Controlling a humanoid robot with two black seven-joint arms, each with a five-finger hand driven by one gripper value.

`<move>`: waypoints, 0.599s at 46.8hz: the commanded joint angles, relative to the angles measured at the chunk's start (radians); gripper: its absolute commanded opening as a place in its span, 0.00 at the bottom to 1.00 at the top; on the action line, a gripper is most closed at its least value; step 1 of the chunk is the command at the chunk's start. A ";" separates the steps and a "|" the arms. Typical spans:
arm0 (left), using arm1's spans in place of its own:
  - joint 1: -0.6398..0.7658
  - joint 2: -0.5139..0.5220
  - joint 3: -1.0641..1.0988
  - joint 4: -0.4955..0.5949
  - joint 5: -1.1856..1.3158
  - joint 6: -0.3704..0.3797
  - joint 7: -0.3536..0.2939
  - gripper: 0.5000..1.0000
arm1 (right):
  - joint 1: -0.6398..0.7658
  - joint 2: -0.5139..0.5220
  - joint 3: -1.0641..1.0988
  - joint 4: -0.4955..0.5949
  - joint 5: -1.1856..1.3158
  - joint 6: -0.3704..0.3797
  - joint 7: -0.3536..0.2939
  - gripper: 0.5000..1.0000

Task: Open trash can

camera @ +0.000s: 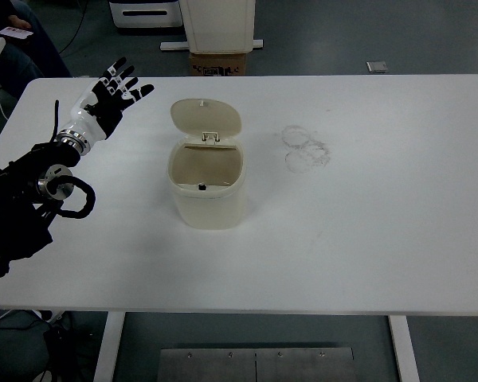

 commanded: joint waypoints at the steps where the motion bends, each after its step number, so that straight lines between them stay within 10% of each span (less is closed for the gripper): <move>1: 0.009 -0.007 -0.020 0.000 -0.005 0.010 -0.006 1.00 | 0.001 0.000 -0.001 0.000 0.000 0.000 0.000 0.98; 28: 0.010 0.002 -0.038 0.000 -0.001 0.009 -0.008 1.00 | -0.002 0.000 -0.001 0.035 -0.006 0.008 -0.020 0.98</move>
